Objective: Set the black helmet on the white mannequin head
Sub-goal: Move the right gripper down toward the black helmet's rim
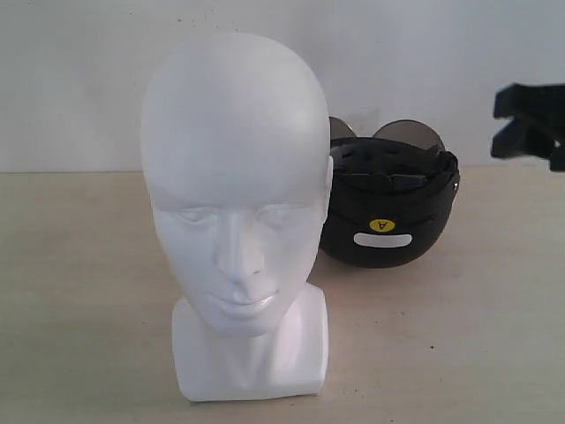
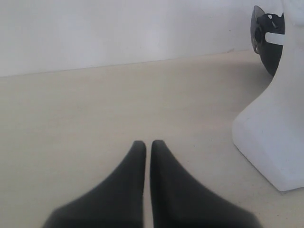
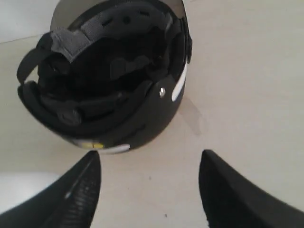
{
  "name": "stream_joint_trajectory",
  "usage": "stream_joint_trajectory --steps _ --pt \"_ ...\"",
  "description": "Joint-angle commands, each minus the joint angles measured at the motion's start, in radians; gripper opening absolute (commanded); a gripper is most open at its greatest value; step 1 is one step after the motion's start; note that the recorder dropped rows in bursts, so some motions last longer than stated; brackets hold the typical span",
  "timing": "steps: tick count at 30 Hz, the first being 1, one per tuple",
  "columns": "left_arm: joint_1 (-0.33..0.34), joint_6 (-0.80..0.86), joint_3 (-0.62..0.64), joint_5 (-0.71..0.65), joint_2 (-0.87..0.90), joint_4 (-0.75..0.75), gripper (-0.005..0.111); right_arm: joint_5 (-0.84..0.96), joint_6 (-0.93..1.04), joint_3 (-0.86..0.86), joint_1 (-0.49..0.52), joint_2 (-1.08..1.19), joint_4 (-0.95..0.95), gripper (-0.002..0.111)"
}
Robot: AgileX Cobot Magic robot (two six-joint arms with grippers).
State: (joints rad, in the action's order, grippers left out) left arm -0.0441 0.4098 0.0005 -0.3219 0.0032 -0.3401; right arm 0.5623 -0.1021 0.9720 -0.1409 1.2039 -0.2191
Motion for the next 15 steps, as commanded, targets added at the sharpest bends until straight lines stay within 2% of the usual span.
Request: stream_joint_trajectory --steps 1,9,15 --pt "0.003 0.004 0.000 0.007 -0.003 0.000 0.004 0.050 -0.051 0.239 0.002 0.219 -0.006 0.059" --pt "0.003 0.004 0.000 0.007 -0.003 0.000 0.004 0.177 -0.106 0.569 0.004 0.542 -0.010 0.060" --pt "0.003 0.004 0.000 0.007 -0.003 0.000 0.004 0.196 -0.213 0.670 0.004 0.686 0.062 0.059"
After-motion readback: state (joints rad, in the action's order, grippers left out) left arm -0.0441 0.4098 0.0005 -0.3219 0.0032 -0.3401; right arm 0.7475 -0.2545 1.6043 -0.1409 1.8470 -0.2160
